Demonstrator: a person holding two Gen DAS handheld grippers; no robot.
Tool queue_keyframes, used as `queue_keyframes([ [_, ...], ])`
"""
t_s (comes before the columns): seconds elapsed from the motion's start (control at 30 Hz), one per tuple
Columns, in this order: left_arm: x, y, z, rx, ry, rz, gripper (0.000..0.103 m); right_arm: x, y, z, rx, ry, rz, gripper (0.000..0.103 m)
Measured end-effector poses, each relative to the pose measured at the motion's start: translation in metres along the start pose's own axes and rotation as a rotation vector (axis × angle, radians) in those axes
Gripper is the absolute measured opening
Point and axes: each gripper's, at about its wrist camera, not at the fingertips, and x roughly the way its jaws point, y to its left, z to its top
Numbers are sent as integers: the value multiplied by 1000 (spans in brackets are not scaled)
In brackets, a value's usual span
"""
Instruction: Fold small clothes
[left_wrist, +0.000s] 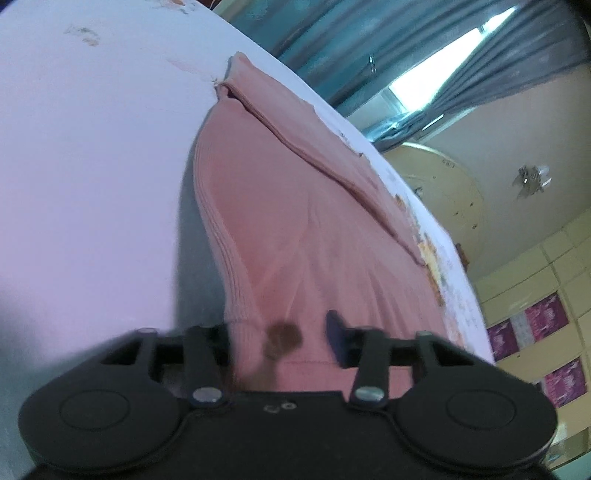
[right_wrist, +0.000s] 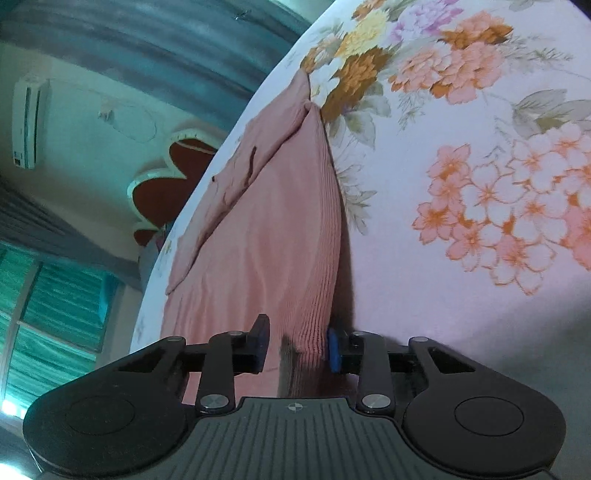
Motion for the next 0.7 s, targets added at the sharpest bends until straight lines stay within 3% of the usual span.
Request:
queue_keyframes([
  [0.03,-1,0,-2,7,9,16,7,1,2,-3,-24,23,-8,13],
  [0.07,-2,0,-7,15,5,37,7,3,4,-7,-54,48,-29,9],
  [0.23,-11,11,-19,-61,-83,14,6,-7,9,-11,-94,-9,-30,8],
  [0.33,-31,3,-23,-46,-195,-64,6,-32,31,-12,-162,-105,48,7],
  [0.4,-29,5,-24,-36,-179,-22,6,-33,36,-12,-227,-103,-5,7],
  [0.47,-15,20,-28,-94,-110,46,6,-14,24,-14,-214,-21,-65,7],
  [0.5,-12,27,-31,-130,-119,26,6,-4,21,-16,-212,13,-106,7],
  [0.57,-15,32,-32,-176,-141,0,6,-4,19,-17,-188,-8,-88,7],
  [0.7,-21,25,-30,-153,-158,-7,6,-17,26,-8,-167,-92,-15,7],
])
